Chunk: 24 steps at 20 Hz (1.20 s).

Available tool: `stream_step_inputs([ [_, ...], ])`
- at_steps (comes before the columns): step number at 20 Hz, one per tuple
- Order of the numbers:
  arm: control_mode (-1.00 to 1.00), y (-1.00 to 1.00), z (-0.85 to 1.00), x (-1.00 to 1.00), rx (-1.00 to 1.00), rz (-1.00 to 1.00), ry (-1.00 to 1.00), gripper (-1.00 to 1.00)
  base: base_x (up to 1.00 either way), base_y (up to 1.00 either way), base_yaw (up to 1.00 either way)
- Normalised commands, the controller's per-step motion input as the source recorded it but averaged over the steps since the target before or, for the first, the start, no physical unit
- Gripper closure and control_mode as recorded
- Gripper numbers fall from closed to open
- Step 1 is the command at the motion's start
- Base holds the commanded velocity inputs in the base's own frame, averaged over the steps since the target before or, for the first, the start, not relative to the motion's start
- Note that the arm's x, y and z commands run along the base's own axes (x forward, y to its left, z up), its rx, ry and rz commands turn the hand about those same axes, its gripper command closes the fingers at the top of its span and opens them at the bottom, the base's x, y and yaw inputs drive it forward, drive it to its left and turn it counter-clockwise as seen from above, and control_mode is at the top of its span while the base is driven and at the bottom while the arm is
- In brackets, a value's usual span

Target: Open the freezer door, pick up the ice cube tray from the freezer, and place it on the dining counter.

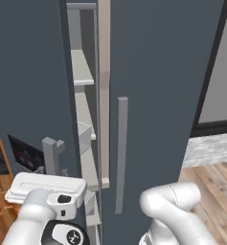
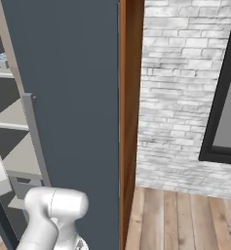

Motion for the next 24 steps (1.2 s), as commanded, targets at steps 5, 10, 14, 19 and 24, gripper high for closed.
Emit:
stream_step_inputs([
  [5, -1.0, 0.0, 0.0, -0.06, 0.0, 0.0, 0.0, -1.0, 0.0, 0.0, 0.0],
  [10, -1.0, 0.03, 0.0, -0.28, 0.0, 0.04, 0.0, -1.0, 0.0, 0.0, 0.0],
  [14, -1.0, 0.04, 0.03, -0.42, 0.0, 0.17, 0.0, -1.0, 0.0, 0.0, 0.0],
  [19, -1.0, -0.64, 0.12, -0.4, 0.08, 0.26, -0.05, -1.0, 0.0, 0.0, 0.0],
  [24, -1.0, -1.0, 0.18, 0.0, 0.19, 0.32, -0.04, -1.0, 0.0, 0.0, 0.0],
])
